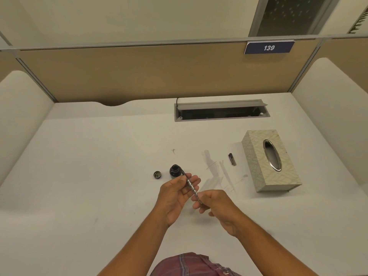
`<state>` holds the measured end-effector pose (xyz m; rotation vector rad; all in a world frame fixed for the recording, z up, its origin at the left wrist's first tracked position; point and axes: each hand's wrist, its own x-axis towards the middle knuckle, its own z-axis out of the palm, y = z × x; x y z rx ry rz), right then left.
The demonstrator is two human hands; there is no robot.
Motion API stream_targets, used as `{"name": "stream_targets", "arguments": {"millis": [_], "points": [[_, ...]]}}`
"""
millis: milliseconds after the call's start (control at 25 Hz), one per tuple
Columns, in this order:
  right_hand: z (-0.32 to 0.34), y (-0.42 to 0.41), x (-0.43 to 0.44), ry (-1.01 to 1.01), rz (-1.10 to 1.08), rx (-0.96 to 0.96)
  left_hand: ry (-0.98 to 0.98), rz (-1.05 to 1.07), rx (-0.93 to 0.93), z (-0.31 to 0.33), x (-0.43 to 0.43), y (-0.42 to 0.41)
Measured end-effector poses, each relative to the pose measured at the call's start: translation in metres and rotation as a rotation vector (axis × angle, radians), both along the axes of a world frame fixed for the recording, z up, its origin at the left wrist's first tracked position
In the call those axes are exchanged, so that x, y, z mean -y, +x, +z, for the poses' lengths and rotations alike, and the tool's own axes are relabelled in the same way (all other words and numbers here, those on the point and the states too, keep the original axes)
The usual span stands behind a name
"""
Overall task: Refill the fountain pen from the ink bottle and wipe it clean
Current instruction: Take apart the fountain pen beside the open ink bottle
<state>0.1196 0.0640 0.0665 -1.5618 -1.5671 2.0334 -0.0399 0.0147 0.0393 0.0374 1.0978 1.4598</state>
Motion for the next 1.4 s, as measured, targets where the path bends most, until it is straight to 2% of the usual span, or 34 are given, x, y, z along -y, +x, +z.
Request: {"name": "stream_targets", "arguments": {"millis": [480, 560, 680, 760, 960, 1120, 1400], "points": [[-0.0052, -0.0063, 0.0044, 0.475, -0.121, 0.061, -0.002, 0.065, 0.009, 0.0008, -0.0004, 0.0024], [-0.0039, -0.0075, 0.0044, 0.439, -0.102, 0.056, 0.012, 0.057, 0.022, 0.0020, -0.0015, -0.0005], [-0.0004, -0.0088, 0.0030, 0.203, -0.057, 0.026, 0.025, 0.039, 0.023, 0.0036, -0.0026, -0.0049], [-0.0001, -0.0077, 0.0021, 0.118, -0.032, 0.002, 0.030, 0.035, 0.029, 0.0042, -0.0022, -0.0051], [-0.0028, -0.0059, 0.0019, 0.202, -0.148, -0.046, 0.040, 0.049, 0.041, 0.0038, -0.0022, -0.0036], [-0.0023, -0.0058, 0.0015, 0.092, -0.086, -0.019, 0.040, 0.045, 0.033, 0.0049, -0.0024, -0.0037], [-0.0018, -0.0048, 0.0038, 0.150, -0.119, -0.055, 0.038, 0.046, 0.038, 0.0049, -0.0011, -0.0039]]}}
